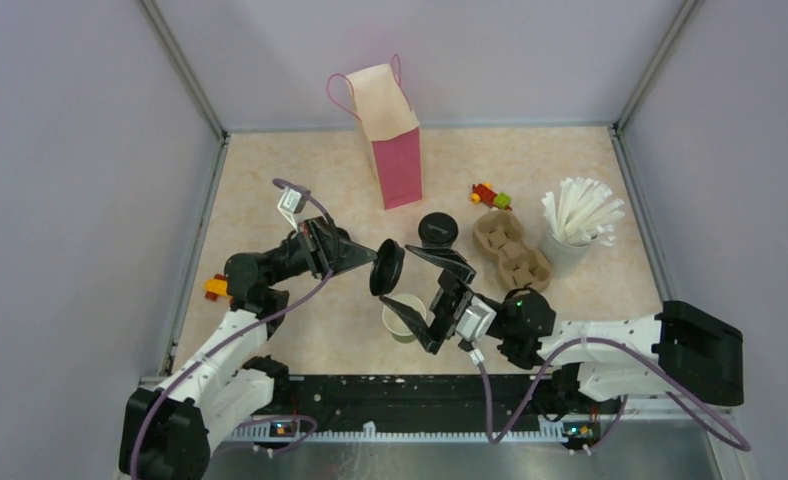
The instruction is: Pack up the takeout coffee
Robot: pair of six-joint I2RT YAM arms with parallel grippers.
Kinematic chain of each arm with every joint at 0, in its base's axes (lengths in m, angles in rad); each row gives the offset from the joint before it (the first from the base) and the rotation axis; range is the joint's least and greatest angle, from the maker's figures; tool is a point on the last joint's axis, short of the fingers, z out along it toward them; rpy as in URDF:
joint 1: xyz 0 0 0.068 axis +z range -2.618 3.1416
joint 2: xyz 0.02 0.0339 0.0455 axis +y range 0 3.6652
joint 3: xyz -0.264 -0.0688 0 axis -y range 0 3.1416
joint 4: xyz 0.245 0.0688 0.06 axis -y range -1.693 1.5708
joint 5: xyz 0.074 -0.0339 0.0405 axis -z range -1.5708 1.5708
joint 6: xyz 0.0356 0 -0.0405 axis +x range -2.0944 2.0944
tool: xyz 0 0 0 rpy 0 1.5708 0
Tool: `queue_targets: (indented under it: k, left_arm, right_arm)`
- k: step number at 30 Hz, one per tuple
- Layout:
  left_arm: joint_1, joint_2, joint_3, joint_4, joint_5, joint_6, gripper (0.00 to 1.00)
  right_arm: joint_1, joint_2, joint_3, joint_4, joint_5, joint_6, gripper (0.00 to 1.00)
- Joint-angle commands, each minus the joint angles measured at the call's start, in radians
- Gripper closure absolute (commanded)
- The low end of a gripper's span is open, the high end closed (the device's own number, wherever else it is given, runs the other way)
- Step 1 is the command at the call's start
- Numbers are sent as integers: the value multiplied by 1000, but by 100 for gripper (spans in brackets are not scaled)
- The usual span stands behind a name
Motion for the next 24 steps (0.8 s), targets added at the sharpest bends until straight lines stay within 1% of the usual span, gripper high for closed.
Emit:
queue_targets:
  k: [1, 17, 24]
  left_arm:
    - [-6, -10, -3, 23, -3, 4, 100]
    - [-16, -13, -1, -12, -3, 21, 100]
    - [-19, -27, 3, -23, -8, 21, 100]
  right_arm:
    - [17, -1, 45, 85, 26, 8, 4]
    - [16, 10, 73, 59, -16, -29, 6]
    - [17, 17, 86, 44, -18, -29, 10]
